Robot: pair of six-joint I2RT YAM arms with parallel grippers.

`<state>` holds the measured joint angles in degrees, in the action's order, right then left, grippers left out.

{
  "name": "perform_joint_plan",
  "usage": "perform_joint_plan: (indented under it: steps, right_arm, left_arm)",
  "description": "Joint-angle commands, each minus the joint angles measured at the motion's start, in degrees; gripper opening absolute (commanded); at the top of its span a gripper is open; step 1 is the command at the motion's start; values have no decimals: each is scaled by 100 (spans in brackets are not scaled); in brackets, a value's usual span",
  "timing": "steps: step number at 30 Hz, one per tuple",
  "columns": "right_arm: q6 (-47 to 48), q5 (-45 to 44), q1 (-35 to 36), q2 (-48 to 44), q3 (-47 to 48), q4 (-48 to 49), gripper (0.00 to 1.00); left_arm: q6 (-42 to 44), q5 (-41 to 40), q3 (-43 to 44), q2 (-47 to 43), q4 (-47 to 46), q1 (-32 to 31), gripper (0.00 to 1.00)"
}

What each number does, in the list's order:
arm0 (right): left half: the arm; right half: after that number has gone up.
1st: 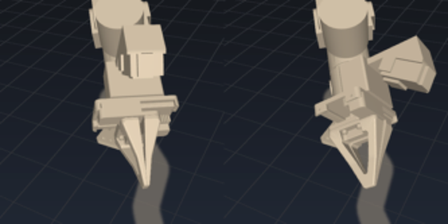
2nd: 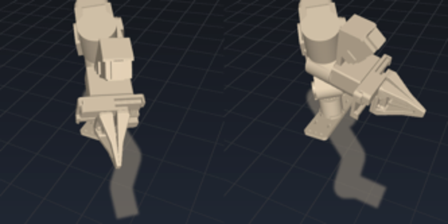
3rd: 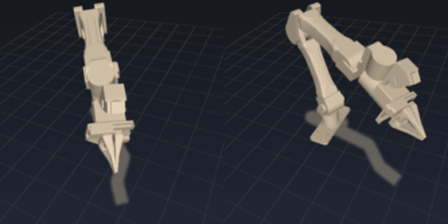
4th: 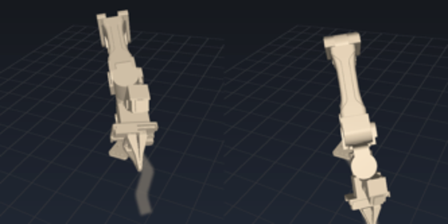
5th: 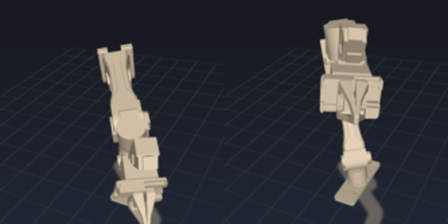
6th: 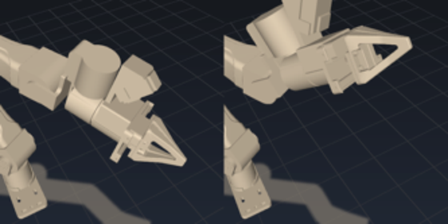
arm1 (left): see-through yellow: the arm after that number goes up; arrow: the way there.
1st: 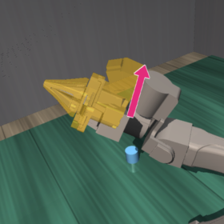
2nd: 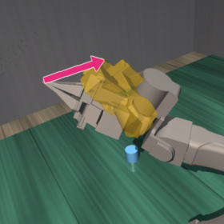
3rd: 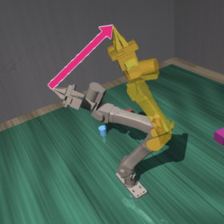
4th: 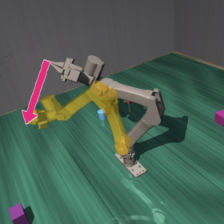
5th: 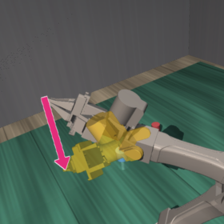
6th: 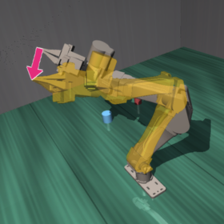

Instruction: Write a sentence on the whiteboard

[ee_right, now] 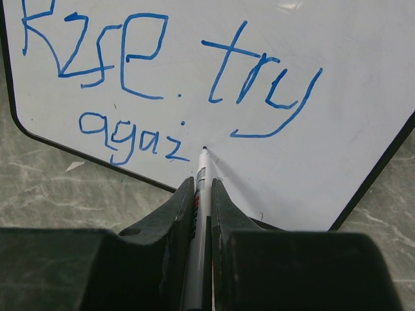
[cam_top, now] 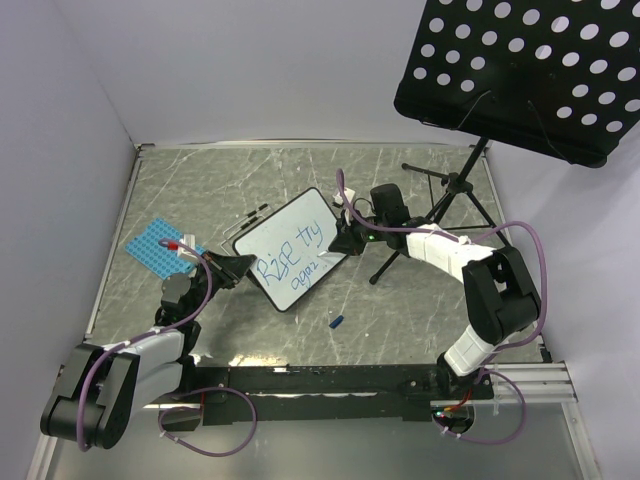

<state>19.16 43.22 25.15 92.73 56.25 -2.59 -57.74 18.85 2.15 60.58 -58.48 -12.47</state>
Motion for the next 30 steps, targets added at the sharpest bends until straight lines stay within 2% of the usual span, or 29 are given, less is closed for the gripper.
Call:
perform_joint_plan:
  steps: [1,30]
  right_arm:
    - [123,160,52,-44,-26,13,0]
    - [62,336,69,-202,-264,-49,0]
  left_arm:
    - [25,128,-391,-81,-463,-45,1]
    - [78,48,-417,-222,-322,-45,1]
